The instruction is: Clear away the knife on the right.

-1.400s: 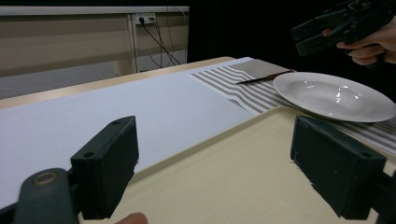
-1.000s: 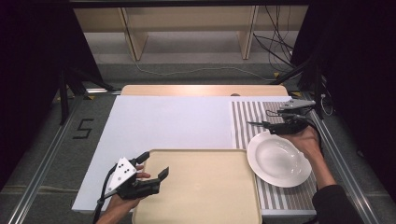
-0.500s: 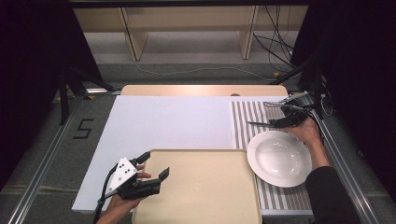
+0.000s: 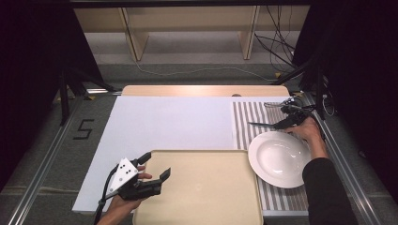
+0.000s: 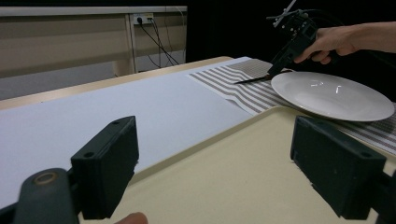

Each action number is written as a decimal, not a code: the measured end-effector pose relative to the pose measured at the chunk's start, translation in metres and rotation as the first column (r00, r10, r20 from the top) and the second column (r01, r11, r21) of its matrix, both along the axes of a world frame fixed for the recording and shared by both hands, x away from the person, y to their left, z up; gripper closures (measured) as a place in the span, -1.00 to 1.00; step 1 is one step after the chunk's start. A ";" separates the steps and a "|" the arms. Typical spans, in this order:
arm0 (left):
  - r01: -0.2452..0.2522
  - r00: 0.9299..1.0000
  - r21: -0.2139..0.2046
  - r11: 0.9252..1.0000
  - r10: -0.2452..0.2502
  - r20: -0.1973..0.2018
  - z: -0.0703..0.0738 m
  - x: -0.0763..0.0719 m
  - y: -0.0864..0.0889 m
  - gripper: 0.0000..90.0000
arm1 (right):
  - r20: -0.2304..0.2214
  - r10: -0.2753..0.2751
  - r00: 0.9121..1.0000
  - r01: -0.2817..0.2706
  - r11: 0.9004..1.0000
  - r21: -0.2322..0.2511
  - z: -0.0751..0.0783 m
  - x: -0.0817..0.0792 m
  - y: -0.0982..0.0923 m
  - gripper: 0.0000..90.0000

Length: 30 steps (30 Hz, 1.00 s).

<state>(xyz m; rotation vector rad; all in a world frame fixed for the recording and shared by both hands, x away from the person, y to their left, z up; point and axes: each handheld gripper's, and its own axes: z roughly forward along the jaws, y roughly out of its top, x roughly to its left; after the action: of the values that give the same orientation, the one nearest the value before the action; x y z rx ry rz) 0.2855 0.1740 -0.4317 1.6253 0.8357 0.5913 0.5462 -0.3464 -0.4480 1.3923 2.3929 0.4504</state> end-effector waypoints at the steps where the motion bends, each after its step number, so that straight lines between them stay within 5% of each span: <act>1: 0.000 1.000 -0.001 1.000 0.000 0.000 0.000 0.000 0.000 -0.67 | -0.009 -0.002 1.000 0.002 1.000 -0.014 -0.002 0.001 0.001 -0.33; 10: 0.002 1.000 0.000 1.000 -0.002 0.001 0.000 0.000 0.000 -0.67 | -0.063 0.002 0.998 -0.006 0.998 -0.063 -0.008 0.006 -0.002 -0.21; 30: 0.002 1.000 0.002 1.000 -0.002 0.001 0.000 0.000 0.000 -0.66 | -0.196 0.040 0.980 -0.050 0.998 -0.046 -0.002 0.012 0.007 0.65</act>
<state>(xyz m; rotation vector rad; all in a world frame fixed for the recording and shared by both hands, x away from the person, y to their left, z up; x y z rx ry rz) 0.2853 0.1742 -0.4318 1.6275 0.8329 0.5909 0.5585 -0.3399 -0.4505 1.4219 2.5761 0.2721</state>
